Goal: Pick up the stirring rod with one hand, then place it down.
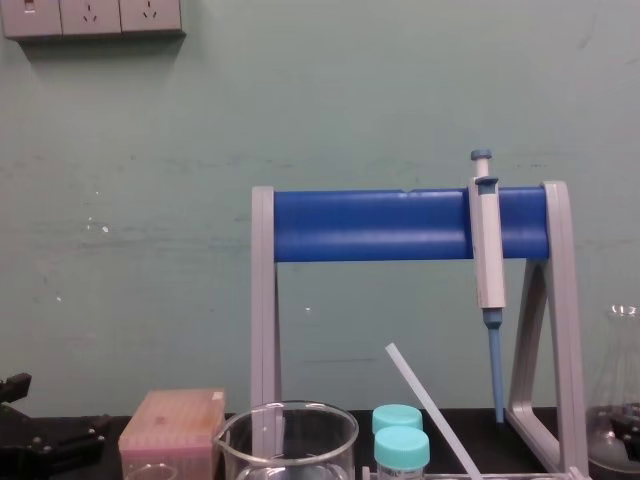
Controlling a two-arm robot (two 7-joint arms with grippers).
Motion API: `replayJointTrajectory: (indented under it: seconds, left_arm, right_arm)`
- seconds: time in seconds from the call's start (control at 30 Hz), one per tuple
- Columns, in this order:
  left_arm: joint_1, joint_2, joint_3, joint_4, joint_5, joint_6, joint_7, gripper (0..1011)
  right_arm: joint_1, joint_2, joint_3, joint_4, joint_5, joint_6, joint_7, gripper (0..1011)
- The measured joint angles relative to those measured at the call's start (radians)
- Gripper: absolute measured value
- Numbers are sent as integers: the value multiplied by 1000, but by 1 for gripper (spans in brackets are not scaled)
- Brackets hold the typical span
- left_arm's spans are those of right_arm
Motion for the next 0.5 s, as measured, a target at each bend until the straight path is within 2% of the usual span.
replayJointTrajectory:
  seconds: [0.5]
  left_arm:
    - [0, 0, 0, 0, 0, 0, 0, 1000]
  right_arm:
    - [0, 0, 0, 0, 0, 0, 0, 1003]
